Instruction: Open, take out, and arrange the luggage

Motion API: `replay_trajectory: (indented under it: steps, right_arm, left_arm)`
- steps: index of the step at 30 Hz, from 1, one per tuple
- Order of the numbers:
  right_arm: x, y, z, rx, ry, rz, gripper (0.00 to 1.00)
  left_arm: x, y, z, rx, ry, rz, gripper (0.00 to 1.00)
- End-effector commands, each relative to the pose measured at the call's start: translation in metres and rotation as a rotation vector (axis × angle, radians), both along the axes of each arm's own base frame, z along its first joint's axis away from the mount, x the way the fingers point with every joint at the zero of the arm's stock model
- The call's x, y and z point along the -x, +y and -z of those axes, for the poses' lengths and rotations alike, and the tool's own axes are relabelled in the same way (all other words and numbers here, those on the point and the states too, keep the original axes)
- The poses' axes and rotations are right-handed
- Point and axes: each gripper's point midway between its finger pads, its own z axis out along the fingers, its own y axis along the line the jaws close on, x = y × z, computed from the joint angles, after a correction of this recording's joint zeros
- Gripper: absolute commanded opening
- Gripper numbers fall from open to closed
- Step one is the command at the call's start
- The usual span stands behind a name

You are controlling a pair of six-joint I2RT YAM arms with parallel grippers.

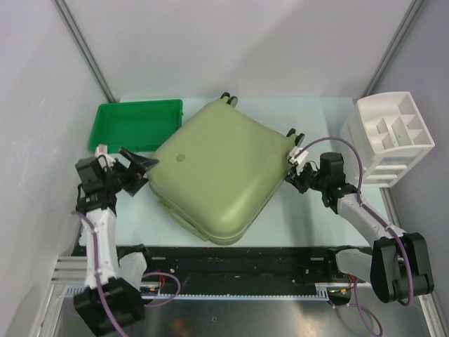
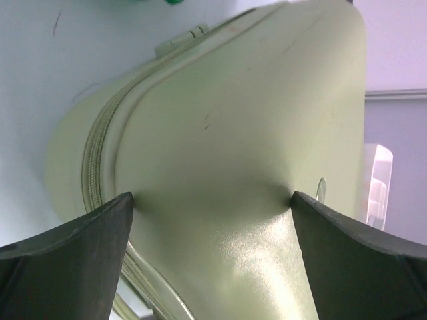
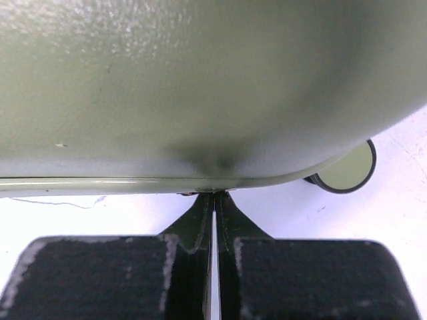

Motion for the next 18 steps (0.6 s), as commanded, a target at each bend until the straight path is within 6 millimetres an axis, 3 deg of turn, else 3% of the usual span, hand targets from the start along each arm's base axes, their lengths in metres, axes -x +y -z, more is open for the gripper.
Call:
replay_trajectory:
  steps: [1, 3, 4, 7, 9, 12, 14, 18]
  right_arm:
    - [0.017, 0.025, -0.015, -0.08, -0.01, -0.131, 0.0]
    - [0.016, 0.025, -0.014, -0.083, 0.0, -0.12, 0.0]
    - [0.015, 0.025, -0.013, -0.08, 0.001, -0.108, 0.0]
    - [0.007, 0.021, -0.017, -0.09, 0.003, -0.039, 0.0]
    - [0.003, 0.017, -0.021, -0.099, 0.002, 0.008, 0.0]
    - [-0.002, 0.007, -0.022, -0.117, 0.036, 0.112, 0.0]
    - [-0.002, 0.004, -0.022, -0.135, 0.06, 0.153, 0.0]
    - [0.0, 0.004, -0.015, -0.147, 0.104, 0.166, 0.0]
  left_arm:
    - [-0.044, -0.049, -0.016, 0.13, -0.029, 0.175, 1.0]
    - [-0.072, -0.054, -0.024, 0.086, -0.082, 0.207, 0.99]
    - [-0.094, -0.056, -0.026, 0.069, -0.082, 0.221, 0.94]
    - [-0.131, -0.046, -0.034, 0.018, -0.115, 0.214, 0.88]
    - [-0.137, -0.029, -0.038, -0.017, -0.124, 0.144, 0.85]
    - [-0.113, 0.004, -0.031, -0.095, -0.089, -0.01, 0.79]
    - [-0.08, 0.023, -0.015, -0.195, -0.026, -0.099, 0.8]
    - [-0.027, 0.033, 0.032, -0.296, 0.136, -0.132, 0.76]
